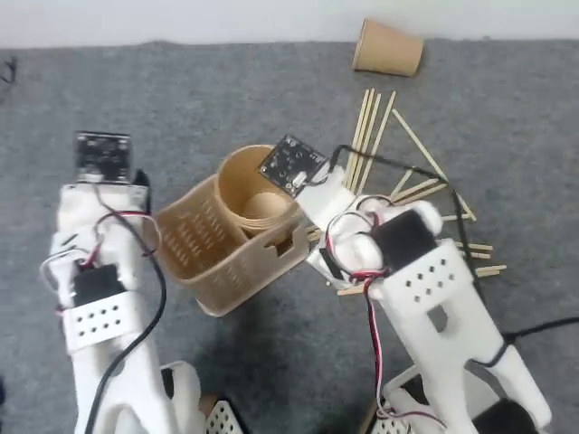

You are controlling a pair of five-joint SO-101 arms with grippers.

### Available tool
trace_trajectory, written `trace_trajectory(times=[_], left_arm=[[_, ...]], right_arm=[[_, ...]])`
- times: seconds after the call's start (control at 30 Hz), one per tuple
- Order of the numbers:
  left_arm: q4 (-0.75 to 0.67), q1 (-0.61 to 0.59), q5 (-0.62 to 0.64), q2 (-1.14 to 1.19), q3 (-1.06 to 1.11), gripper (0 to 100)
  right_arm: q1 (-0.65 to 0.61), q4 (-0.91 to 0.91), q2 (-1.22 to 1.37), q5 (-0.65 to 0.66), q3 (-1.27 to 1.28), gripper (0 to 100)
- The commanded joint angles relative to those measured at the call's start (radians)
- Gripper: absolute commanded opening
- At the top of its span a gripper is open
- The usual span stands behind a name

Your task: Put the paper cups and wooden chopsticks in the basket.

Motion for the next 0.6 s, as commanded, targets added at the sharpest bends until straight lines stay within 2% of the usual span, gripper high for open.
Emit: trace_trajectory(times=[0.0,0.13,0.3,0.57], left_arm=[[0.002,0.064,-0.011,-0.005,0.010,19],[0.002,0.100,-0.049,-0.005,0.059,19],[0.002,0.095,-0.060,-0.006,0.074,19],[0.000,0.044,-0.060,-0.011,0.097,19]], right_arm=[[-0.004,-0.142,-0.030,0.014,0.077,0.7],[-0.001,-0.248,-0.028,0.023,0.112,0.7],[0.002,-0.321,-0.012,0.109,0.112,0.7],[0.002,-0.463,0.225,0.140,0.052,0.7]])
